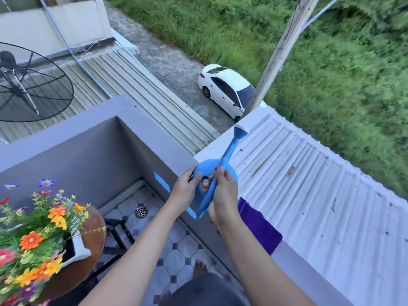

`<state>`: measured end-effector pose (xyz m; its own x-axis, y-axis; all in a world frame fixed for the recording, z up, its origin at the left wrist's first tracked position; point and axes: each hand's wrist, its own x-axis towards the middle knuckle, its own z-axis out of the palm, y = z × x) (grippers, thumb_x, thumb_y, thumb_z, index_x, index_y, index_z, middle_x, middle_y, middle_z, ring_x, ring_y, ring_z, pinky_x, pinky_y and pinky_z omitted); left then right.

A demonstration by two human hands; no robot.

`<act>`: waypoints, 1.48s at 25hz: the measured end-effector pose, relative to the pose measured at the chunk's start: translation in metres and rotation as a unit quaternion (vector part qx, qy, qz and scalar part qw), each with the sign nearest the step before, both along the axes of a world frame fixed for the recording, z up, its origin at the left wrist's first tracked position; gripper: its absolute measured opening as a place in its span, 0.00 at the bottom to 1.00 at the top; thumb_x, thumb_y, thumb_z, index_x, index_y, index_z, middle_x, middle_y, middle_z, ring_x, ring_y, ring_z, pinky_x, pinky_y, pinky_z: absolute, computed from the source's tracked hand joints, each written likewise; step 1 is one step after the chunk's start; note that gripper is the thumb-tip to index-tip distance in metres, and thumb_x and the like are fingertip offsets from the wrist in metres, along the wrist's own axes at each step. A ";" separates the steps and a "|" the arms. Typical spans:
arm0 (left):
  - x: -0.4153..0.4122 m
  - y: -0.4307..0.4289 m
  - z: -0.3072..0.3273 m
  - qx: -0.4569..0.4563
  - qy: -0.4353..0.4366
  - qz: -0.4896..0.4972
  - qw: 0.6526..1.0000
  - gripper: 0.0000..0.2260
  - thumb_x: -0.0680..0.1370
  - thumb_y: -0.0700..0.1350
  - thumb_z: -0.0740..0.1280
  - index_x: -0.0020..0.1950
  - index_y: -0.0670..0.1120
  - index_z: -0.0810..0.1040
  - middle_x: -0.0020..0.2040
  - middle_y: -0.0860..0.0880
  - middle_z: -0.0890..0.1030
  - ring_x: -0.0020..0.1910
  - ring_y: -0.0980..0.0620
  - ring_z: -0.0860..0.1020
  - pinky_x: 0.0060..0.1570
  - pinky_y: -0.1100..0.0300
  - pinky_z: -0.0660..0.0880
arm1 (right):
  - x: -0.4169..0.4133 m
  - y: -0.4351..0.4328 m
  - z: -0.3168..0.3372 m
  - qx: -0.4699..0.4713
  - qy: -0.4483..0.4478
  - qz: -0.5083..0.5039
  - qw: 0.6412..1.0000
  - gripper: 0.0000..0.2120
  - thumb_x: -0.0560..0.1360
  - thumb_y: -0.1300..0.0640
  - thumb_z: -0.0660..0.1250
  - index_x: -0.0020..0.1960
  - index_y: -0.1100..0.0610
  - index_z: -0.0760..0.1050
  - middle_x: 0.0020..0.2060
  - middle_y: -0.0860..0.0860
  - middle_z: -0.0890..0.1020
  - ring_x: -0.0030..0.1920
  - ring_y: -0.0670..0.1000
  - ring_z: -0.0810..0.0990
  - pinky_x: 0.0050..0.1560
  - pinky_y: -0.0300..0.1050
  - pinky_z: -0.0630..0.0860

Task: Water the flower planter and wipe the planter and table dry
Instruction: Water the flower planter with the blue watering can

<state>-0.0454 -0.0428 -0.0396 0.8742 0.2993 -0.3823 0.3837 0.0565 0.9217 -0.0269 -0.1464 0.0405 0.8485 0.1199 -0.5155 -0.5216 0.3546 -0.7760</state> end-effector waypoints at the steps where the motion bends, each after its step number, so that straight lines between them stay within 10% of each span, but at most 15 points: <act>1: 0.005 0.000 -0.001 -0.002 -0.002 -0.001 1.000 0.26 0.77 0.60 0.64 0.72 0.51 0.71 0.64 0.54 0.80 0.64 0.58 0.76 0.68 0.54 0.71 | 0.003 0.001 -0.004 0.012 0.008 -0.009 1.000 0.09 0.87 0.57 0.57 0.50 0.59 0.70 0.34 0.52 0.72 0.28 0.49 0.71 0.31 0.40 0.73; 18: 0.044 0.015 -0.014 -0.026 0.025 0.007 0.999 0.25 0.75 0.65 0.62 0.68 0.55 0.73 0.61 0.49 0.82 0.62 0.50 0.79 0.66 0.47 0.73 | 0.035 0.021 -0.021 0.079 0.049 -0.044 0.995 0.08 0.86 0.57 0.58 0.48 0.57 0.68 0.34 0.51 0.73 0.28 0.48 0.72 0.31 0.39 0.75; 34: 0.041 0.000 0.022 0.114 0.008 0.045 0.992 0.20 0.81 0.55 0.61 0.69 0.46 0.74 0.64 0.51 0.78 0.64 0.54 0.75 0.65 0.54 0.72 | 0.031 -0.024 -0.028 -0.082 0.014 0.131 0.988 0.15 0.83 0.53 0.66 0.57 0.66 0.81 0.48 0.66 0.85 0.45 0.57 0.83 0.46 0.45 0.82; 37: 0.039 0.001 0.022 0.093 0.018 0.047 0.994 0.19 0.82 0.54 0.59 0.68 0.48 0.74 0.64 0.51 0.78 0.63 0.52 0.75 0.48 0.58 0.78 | 0.029 -0.023 -0.029 -0.086 0.001 0.127 0.988 0.14 0.84 0.54 0.64 0.54 0.66 0.81 0.46 0.67 0.84 0.43 0.57 0.83 0.44 0.44 0.81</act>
<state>-0.0066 -0.0417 -0.0179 0.8259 0.4475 -0.3431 0.4175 -0.0763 0.9055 0.0016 -0.1689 0.0119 0.8015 0.2398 -0.5478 -0.5778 0.0743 -0.8128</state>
